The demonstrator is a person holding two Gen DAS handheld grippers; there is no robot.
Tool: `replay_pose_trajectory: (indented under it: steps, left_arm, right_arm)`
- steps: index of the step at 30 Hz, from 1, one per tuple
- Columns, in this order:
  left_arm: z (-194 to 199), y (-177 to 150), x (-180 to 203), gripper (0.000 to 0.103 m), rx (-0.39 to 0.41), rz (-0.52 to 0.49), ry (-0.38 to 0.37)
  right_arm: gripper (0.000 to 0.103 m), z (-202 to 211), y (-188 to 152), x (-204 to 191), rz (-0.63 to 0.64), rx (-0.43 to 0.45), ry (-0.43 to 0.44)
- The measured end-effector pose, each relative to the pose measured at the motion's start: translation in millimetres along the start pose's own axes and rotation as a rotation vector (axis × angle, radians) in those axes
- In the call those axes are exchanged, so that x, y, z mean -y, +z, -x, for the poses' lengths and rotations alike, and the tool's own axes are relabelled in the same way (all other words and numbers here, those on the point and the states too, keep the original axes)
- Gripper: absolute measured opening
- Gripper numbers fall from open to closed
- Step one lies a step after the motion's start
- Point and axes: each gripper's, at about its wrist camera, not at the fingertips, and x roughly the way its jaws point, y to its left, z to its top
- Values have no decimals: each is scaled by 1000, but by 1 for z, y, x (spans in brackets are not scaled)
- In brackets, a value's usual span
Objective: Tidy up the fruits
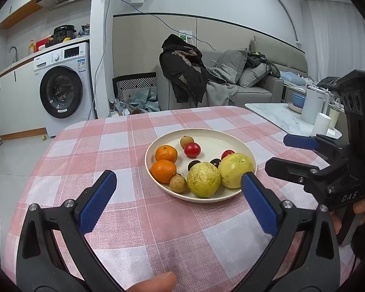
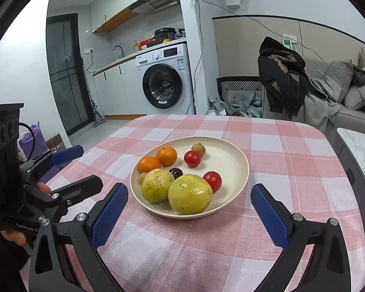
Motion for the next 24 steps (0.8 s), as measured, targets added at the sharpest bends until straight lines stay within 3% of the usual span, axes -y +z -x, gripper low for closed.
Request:
replay_pose_trajectory:
  steps: [24]
  left_arm:
    - [1, -4, 5, 102, 50, -30, 4]
  right_arm:
    - [103, 5, -1, 4, -1, 77, -11]
